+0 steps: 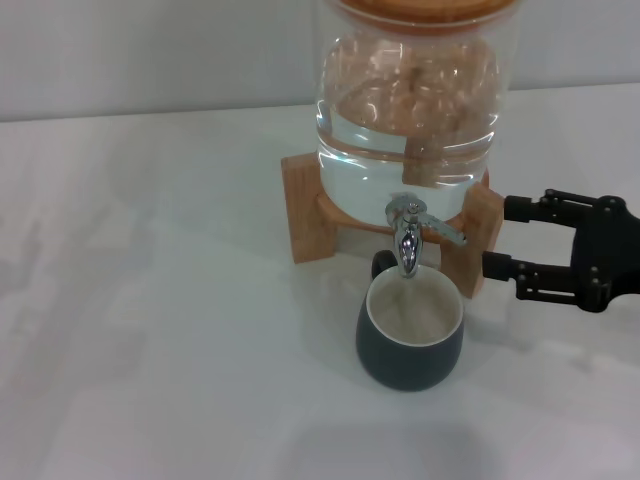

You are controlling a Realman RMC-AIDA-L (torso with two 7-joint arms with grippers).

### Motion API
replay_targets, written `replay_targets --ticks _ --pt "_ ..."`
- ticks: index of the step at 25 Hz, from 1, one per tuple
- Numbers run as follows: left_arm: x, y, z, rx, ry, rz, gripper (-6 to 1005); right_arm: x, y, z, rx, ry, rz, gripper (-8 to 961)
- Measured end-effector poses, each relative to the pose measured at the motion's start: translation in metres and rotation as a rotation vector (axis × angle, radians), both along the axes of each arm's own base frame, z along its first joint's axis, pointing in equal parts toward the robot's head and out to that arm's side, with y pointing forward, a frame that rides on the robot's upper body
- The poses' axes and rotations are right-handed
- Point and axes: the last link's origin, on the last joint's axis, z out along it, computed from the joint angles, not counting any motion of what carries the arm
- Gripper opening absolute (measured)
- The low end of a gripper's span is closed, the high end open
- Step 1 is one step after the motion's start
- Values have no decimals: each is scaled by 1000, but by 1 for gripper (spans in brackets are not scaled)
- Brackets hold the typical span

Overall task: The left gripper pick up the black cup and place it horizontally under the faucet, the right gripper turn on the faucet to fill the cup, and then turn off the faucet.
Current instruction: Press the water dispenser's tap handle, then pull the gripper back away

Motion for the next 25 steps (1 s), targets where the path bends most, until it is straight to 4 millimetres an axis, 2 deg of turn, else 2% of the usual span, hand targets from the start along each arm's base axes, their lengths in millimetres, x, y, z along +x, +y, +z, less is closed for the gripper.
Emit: replay_targets --ticks 17,25 --pt "1 -1 0 1 -3 -7 518 -3 -2 -10 -26 2 -1 764" --pt "2 -1 -2 -5 -8 -12 518 -6 -2 -8 -19 -3 -1 763"
